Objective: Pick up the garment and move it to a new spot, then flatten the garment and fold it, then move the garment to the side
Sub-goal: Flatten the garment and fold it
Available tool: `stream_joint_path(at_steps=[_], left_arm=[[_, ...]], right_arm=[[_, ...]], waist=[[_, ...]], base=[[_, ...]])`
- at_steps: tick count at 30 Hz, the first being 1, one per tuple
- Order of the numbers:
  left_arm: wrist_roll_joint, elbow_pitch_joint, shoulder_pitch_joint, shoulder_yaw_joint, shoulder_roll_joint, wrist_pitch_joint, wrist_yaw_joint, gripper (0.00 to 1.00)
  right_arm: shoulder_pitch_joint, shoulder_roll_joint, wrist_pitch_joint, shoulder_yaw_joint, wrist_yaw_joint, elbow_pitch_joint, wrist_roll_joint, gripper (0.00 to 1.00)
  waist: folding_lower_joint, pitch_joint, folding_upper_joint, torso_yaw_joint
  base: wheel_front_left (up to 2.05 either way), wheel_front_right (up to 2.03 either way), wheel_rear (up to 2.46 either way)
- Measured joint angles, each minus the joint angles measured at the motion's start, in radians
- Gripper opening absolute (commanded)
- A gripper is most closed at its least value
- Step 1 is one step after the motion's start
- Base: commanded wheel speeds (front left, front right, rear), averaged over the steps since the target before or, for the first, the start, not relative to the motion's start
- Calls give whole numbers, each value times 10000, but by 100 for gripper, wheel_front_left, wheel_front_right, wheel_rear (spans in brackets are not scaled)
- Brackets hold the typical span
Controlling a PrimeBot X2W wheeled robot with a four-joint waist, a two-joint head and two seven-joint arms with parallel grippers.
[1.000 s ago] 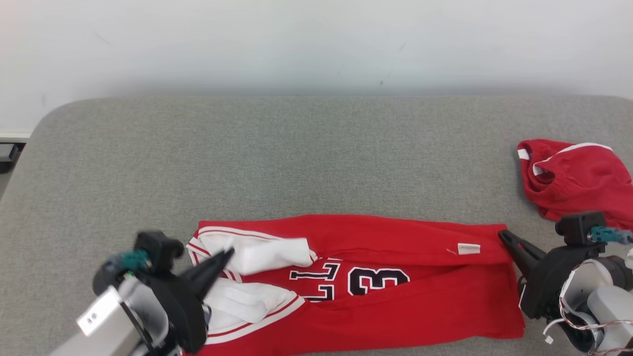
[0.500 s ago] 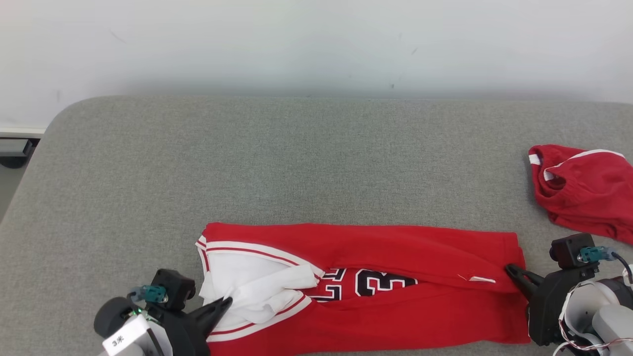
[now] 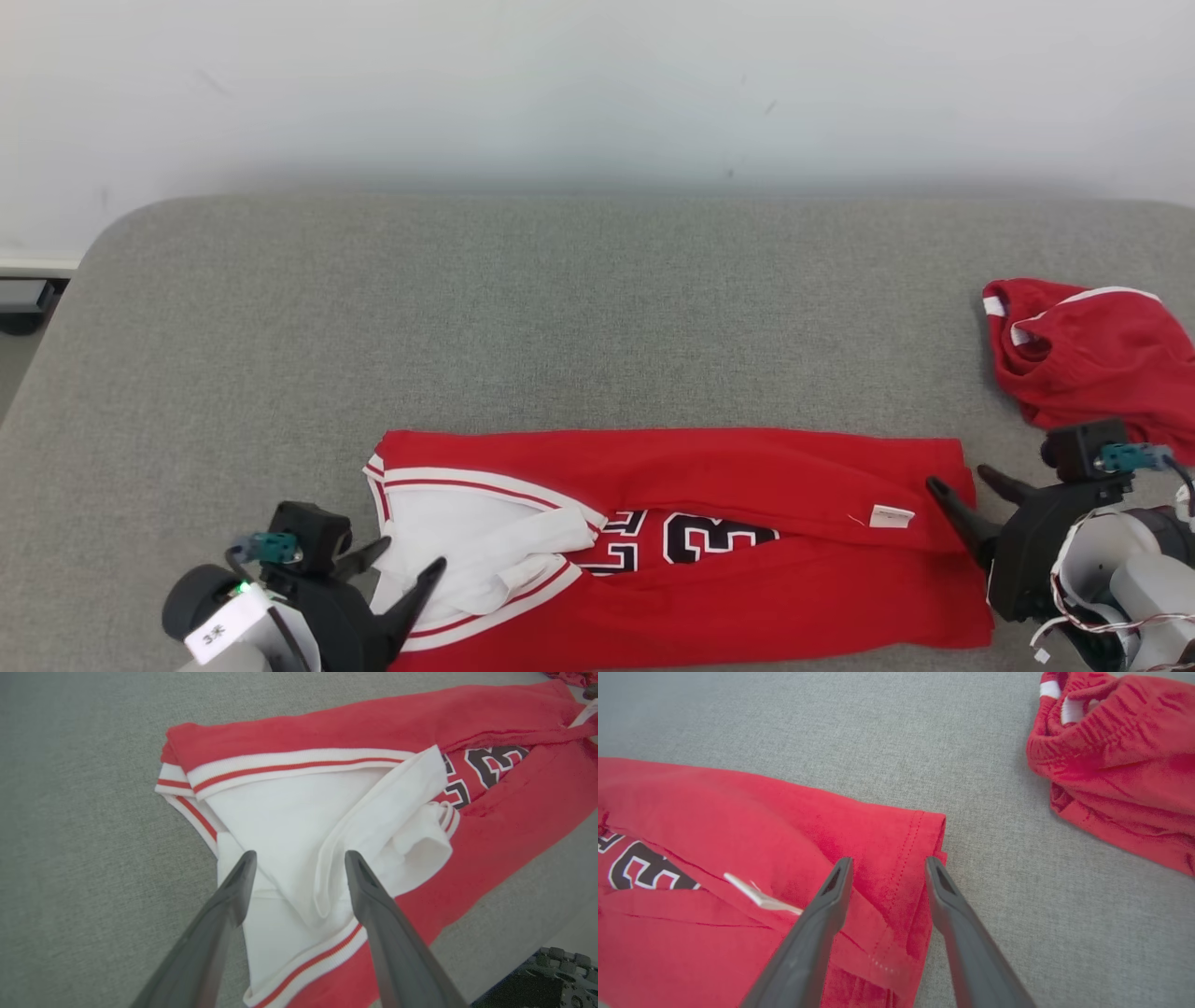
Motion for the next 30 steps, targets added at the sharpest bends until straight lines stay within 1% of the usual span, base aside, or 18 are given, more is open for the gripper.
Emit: stream_joint_path(at_steps=[5,6,7,9,10,14,18,24,28,30], left_arm=[[-61,-255,291,389,94,-447,512,100],[-61,-255,291,389,94,-447,512,100],[-121,-389,459,593,94,-723,805,100],[-130,-523,594,750,90,-978,1085,100],[-130,-523,594,750,90,-978,1085,100],[-81,-800,807,955,98,-1384,1413,100],[153,-1135,1093,1185,140,-1824,1584,100],[585,-1551,1692,1726,222,-2357,1590,100],[777,-1204,2397,2999,-31,-2531,1588,100],[1007,-1104,2716,3478,-267,-2583,1588,100]], right_arm=[[42,-33,-420,-316,0,-123,163,100],[42,-33,-420,-316,0,-123,163,100],[70,-46,-619,-433,0,-201,176,100],[132,-82,-757,-512,-17,-226,192,100],[132,-82,-757,-512,-17,-226,192,100],[590,-205,-949,-579,-228,-230,192,100],[895,-219,-1120,-715,-539,-249,207,100],[1118,-142,-1277,-823,-909,-295,263,100],[1280,-50,-1273,-892,-1149,-265,345,100],[1385,-36,-1258,-861,-1260,-224,349,100]], waist=[[-1,-251,0,-49],[-1,-251,0,-49],[0,-361,0,-64],[-1,-483,0,-73],[-1,-483,0,-73],[-1,-737,0,-58],[-1,-922,0,26],[-1,-1062,0,205],[-1,-1098,1,277],[-1,-1109,2,317]], base=[[0,0,0],[0,0,0],[0,0,0],[0,0,0],[0,0,0],[0,0,0],[0,0,0],[0,0,0],[0,0,0],[0,0,0]])
